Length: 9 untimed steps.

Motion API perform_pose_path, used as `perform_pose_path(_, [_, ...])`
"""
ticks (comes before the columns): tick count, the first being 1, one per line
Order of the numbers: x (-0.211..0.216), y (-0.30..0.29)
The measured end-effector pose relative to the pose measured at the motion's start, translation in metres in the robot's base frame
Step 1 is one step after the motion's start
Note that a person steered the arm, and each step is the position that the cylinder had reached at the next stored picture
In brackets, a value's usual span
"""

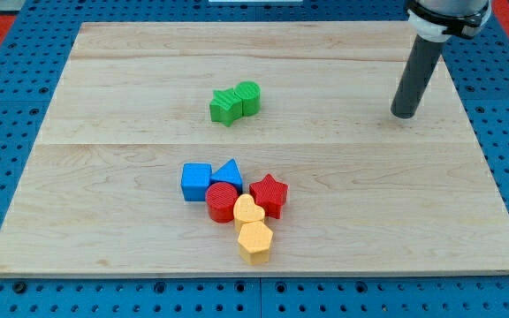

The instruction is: Slide red star towards center right

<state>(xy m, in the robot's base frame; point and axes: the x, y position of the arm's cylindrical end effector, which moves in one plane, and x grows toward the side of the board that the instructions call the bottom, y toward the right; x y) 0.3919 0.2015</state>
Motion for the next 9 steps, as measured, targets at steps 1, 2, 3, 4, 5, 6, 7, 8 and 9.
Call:
perform_pose_path(1, [0.010, 0.008])
perform_pose_path(2, [0.080, 0.016])
perform_pose_path(3, [0.158, 0.018])
perform_pose_path(4, [0.194, -0.030])
perform_pose_path(5, [0.190, -0.114])
perform_pose_path(6, [0.169, -0.170])
perform_pose_path(7, [0.153, -0.223])
perform_pose_path(8, [0.132, -0.236])
perform_pose_path(9, [0.113, -0.218])
